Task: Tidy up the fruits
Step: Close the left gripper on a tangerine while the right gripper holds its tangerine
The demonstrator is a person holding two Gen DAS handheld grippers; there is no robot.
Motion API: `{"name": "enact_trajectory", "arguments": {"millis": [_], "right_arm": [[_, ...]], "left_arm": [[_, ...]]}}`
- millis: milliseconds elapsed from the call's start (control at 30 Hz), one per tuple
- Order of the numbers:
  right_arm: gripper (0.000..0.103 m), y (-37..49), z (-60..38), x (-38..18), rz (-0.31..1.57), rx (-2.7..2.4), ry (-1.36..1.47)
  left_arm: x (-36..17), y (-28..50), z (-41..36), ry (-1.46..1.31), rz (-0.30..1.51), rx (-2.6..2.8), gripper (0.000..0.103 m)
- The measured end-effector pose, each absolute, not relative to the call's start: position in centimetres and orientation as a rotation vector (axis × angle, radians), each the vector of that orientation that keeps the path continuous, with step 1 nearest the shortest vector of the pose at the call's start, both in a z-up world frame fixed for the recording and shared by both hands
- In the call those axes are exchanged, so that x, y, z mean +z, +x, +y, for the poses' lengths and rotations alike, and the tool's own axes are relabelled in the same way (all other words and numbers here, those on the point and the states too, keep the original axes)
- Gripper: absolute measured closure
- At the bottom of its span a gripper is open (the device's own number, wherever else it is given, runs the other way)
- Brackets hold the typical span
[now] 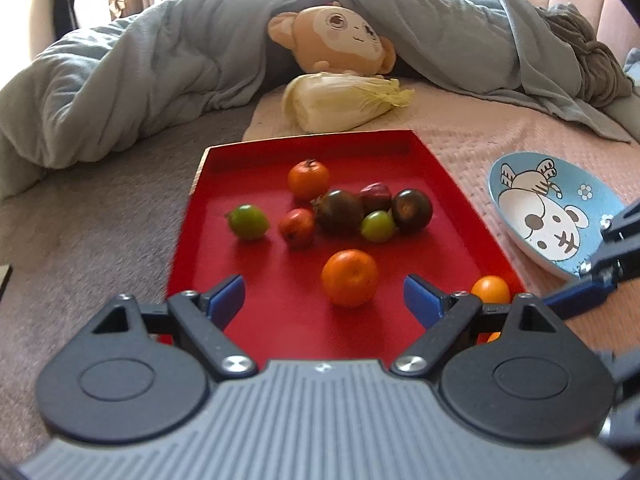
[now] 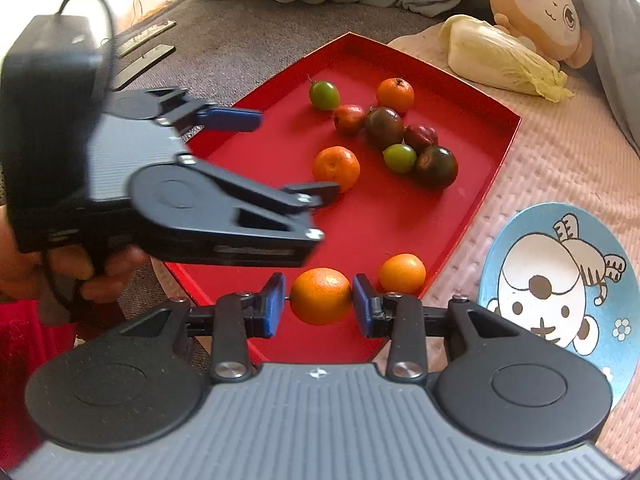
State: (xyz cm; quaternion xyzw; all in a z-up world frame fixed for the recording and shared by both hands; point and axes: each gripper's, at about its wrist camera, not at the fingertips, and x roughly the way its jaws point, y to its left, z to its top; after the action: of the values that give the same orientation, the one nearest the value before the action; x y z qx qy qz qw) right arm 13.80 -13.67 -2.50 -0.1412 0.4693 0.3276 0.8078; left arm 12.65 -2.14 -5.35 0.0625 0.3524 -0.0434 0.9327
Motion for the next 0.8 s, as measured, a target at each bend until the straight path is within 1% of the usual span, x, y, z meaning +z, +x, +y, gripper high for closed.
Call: {"name": "enact_trajectory", "arguments": {"millis": [167,267,333,367,400,467,600,800], "right_arm": [[0.061,13.9,-13.8,-2.4,1.001,0.696,-0.299],[0.061,14.0,-13.9,-2.4,0.998,0.692,-0.300],[0.061,14.1,-14.0,-2.5,1.001,0.685,-0.303],[0.061,14.2,-14.0,-2.5,1.003,0.684,-0.303],[0.061,14.2,-14.1,-2.6,1.004,0.682,-0.302],[0.061,14.4,-14.1,-2.6,1.003,0.677,-0.304],[0.061,14.7,-14.0,-2.7,1.002,0.670,-0.306],[0.061,15.1,-13.2,-2.7,1.003,0.672,-0.319]], "left_arm": [[-6.4,14.5,-3.7,0.178,0.757,-0.085,0.016],[-6.9,15.3,-3.7,0.170,0.787,-0.087,0.032],[-7.2,15.7,-3.4,0.148,0.808,-0.088,0.037],[-7.3,15.8,-3.3,0.137,0.816,-0.087,0.042],[-7.5,15.8,-3.1,0.122,0.826,-0.087,0.050],[-7.8,15.9,-2.8,0.094,0.845,-0.092,0.061],[-7.8,15.6,-2.7,0.078,0.841,-0.090,0.063],[-7.2,15.0,-2.0,0.070,0.835,-0.057,0.064]]}}
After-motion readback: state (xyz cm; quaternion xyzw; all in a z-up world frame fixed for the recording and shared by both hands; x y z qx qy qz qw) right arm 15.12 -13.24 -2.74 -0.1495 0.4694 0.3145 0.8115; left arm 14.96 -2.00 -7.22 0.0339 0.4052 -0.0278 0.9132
